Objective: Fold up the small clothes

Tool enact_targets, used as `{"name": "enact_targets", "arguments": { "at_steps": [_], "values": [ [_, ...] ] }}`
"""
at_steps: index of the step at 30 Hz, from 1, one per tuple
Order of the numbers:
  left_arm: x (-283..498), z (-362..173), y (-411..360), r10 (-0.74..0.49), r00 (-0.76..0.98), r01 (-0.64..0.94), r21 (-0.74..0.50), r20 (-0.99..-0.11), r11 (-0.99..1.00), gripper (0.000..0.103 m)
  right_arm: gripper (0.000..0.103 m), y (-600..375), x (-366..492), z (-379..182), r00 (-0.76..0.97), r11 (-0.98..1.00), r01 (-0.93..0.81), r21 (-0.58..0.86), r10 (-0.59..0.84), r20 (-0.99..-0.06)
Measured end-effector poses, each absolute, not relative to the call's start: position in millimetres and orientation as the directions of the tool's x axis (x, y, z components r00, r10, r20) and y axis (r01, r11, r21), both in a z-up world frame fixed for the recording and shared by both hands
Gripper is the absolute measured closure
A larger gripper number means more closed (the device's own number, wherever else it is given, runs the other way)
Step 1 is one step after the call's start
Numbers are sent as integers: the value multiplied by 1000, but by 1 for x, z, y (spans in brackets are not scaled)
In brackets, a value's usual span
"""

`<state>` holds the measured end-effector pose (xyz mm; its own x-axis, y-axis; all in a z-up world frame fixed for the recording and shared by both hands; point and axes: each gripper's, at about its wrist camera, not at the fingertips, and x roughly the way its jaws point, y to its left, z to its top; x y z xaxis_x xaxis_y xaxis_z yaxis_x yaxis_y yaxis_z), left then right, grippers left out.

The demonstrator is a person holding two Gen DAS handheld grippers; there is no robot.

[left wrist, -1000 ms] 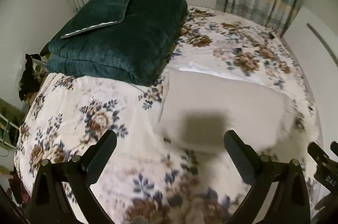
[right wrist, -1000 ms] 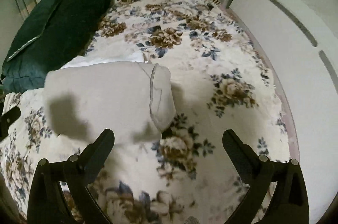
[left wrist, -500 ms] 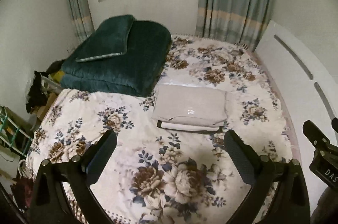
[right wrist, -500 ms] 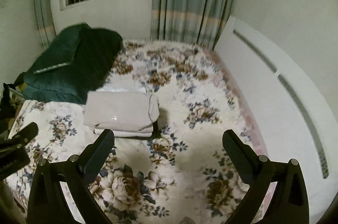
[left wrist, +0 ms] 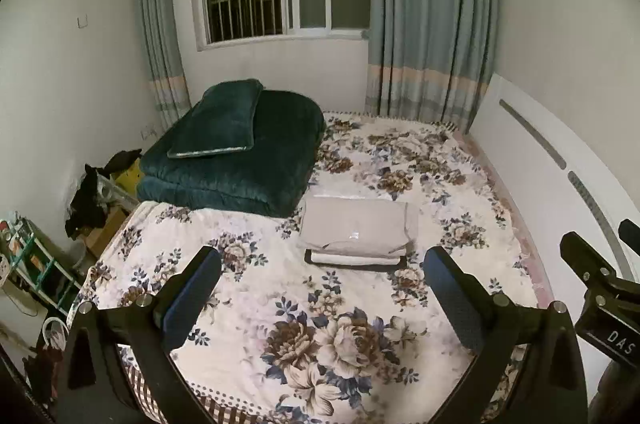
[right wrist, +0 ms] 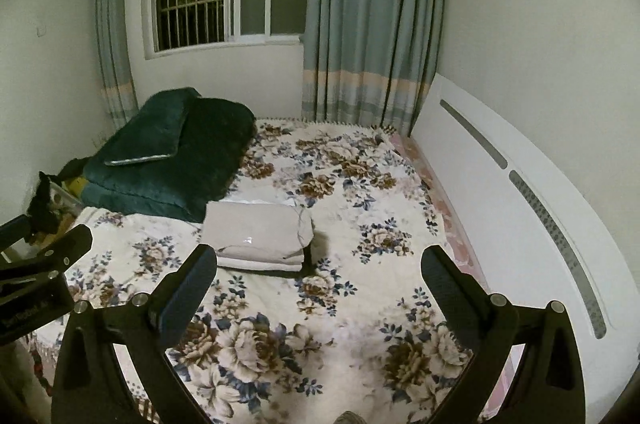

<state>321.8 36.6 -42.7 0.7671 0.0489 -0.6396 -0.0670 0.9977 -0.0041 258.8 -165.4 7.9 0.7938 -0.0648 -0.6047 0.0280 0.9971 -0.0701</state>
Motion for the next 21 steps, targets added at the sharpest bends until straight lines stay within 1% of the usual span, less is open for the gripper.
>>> {"name": "enact_targets", "arguments": {
  "at_steps": [7, 21],
  "values": [
    [310, -33, 39, 47, 778, -68, -10, -626, 998, 0, 0, -165, 237, 28, 816, 998, 20, -53, -47, -576],
    [302, -27, 39, 40, 777, -67, -19, -628, 998, 0, 0, -165, 229, 38, 815, 998, 21, -54, -49, -578]
  ]
}}
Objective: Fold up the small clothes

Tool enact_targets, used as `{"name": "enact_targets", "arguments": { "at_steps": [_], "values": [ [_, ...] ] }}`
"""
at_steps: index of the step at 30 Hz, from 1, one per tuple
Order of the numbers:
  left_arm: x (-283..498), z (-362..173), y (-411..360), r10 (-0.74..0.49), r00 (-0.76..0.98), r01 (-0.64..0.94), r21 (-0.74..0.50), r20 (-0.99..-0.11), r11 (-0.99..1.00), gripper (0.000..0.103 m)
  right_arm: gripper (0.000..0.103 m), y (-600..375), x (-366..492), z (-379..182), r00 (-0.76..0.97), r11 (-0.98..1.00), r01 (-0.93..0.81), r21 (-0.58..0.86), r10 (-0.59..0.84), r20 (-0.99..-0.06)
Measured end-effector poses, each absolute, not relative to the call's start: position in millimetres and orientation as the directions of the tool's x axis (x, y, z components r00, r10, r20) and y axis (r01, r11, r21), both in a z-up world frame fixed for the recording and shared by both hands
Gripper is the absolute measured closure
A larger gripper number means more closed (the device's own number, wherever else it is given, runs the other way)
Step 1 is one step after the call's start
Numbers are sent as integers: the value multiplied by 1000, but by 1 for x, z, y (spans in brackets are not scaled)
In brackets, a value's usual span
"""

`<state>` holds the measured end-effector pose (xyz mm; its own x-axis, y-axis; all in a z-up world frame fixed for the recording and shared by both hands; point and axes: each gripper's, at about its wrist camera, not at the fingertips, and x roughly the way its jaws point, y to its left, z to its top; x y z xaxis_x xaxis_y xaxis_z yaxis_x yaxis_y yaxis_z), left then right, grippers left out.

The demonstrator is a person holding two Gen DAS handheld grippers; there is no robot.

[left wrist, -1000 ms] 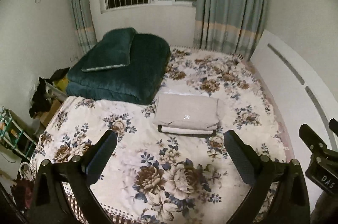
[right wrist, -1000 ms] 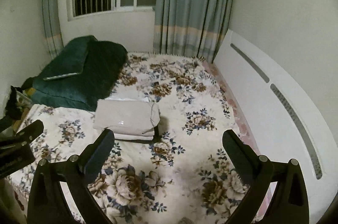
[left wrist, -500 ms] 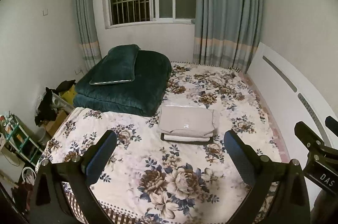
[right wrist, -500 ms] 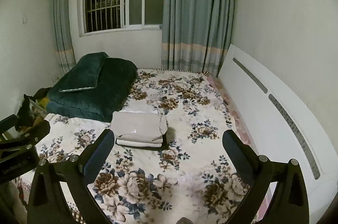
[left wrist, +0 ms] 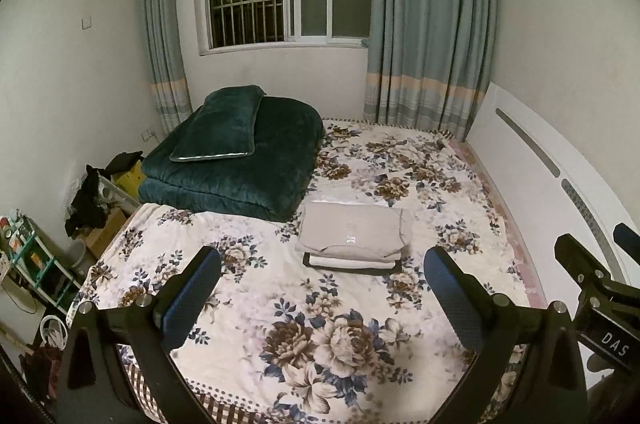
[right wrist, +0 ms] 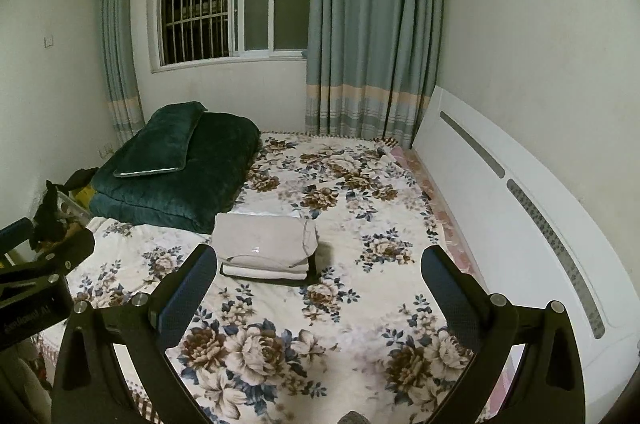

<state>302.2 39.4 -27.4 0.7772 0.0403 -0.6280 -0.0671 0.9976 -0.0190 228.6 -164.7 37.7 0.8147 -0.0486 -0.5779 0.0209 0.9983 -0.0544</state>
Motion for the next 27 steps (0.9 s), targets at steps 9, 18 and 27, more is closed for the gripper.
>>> {"name": "enact_targets", "arguments": {
  "at_steps": [9, 18, 27],
  "values": [
    [300, -22, 40, 44, 780, -69, -16, -624, 997, 0, 0, -164, 227, 40, 811, 998, 17, -56, -47, -583],
    [313, -15, 31, 42, 781, -66, -16, -623, 998, 0, 0, -163, 236, 39, 809, 998, 9, -57, -41, -586],
    [317, -13, 19, 37, 785, -59, -15, -619, 998, 0, 0, -164, 237, 40, 811, 998, 8, -55, -39, -584]
  ]
}}
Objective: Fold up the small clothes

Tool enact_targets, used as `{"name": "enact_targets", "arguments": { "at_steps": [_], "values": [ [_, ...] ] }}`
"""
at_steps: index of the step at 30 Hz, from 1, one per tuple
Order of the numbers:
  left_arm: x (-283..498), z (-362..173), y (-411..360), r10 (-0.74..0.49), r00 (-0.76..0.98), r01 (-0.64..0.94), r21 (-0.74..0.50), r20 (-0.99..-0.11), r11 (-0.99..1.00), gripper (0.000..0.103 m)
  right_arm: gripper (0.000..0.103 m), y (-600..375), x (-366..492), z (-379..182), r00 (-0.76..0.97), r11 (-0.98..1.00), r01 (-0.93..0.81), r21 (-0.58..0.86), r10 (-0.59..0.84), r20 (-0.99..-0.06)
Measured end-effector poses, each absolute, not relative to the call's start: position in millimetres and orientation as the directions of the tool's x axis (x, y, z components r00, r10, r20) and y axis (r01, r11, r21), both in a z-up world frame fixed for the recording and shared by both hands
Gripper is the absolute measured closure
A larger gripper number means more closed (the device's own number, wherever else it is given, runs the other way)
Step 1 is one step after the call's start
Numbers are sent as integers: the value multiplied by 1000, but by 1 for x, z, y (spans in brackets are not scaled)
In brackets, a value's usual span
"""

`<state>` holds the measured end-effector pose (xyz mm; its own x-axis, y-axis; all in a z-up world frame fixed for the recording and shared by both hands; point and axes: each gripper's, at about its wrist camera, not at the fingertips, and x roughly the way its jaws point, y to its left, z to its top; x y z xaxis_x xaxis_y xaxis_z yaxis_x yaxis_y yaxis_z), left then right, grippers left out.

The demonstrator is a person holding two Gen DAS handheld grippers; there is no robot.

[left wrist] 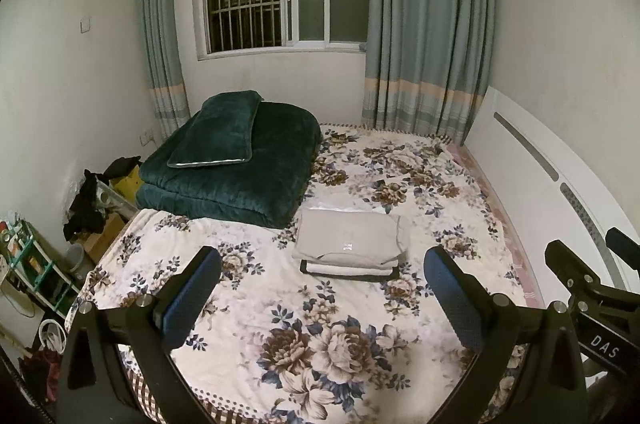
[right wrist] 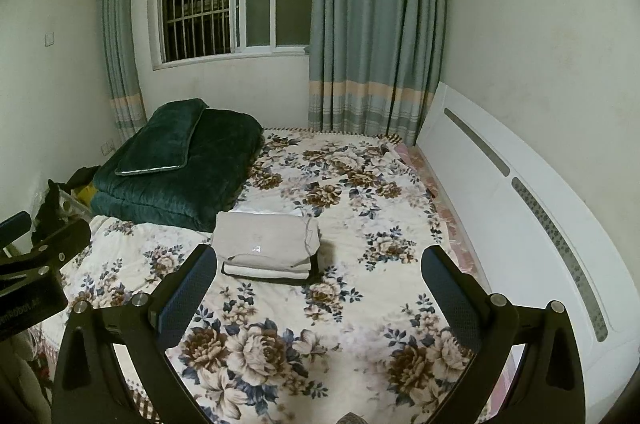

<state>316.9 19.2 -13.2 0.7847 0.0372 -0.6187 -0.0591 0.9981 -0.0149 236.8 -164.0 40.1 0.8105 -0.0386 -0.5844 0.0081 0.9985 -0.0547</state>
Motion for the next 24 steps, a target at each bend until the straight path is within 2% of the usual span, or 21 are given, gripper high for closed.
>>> {"name": "enact_targets", "arguments": {
  "at_steps": [24],
  "values": [
    [314, -11, 17, 37, 788, -58, -14, -615, 998, 0, 0, -164, 246, 37, 809, 999, 5, -48, -32, -587]
  ]
}}
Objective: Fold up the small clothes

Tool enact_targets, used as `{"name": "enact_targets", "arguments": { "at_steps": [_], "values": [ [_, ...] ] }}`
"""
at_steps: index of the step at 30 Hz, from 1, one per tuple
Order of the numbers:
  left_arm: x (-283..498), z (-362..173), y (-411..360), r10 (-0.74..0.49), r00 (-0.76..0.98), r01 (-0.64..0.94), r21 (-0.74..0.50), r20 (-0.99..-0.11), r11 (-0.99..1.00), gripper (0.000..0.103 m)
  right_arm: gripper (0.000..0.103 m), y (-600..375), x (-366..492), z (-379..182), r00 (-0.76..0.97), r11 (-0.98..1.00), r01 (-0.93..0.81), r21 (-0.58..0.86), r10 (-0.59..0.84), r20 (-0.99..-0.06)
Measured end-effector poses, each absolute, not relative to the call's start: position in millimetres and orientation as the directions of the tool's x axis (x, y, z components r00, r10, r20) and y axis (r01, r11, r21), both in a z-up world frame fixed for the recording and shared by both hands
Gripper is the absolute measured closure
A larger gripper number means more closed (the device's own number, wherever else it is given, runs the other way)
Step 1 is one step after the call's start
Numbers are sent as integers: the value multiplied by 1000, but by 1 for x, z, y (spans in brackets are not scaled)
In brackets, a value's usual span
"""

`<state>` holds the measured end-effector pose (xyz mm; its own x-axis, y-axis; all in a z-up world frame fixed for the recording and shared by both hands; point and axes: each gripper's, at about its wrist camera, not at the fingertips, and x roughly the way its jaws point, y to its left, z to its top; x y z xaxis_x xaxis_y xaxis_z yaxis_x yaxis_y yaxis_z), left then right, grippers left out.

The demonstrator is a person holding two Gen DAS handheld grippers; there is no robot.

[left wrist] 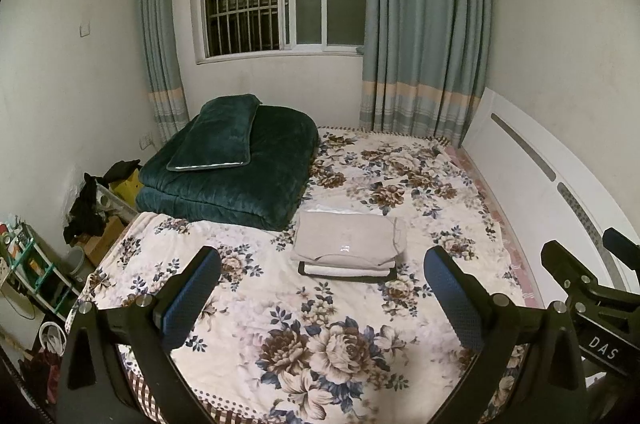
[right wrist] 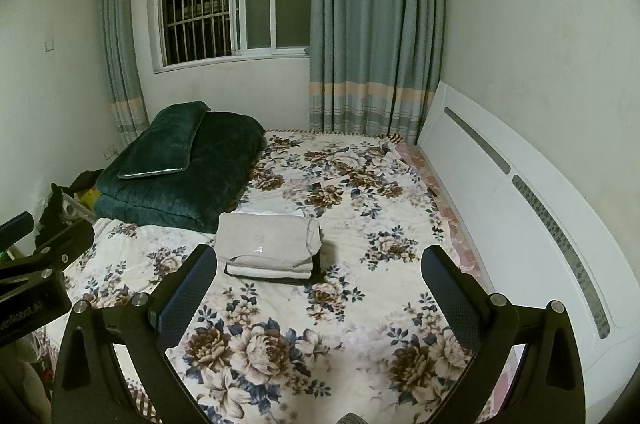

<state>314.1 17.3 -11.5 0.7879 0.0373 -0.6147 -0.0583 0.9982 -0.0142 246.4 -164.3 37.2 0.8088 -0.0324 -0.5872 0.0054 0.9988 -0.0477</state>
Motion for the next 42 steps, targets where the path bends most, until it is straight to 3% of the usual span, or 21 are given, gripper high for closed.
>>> {"name": "enact_targets", "arguments": {
  "at_steps": [42],
  "values": [
    [311, -13, 15, 38, 796, -58, -14, -604, 998, 0, 0, -165, 243, 36, 811, 999, 18, -42, -39, -584]
  ]
}}
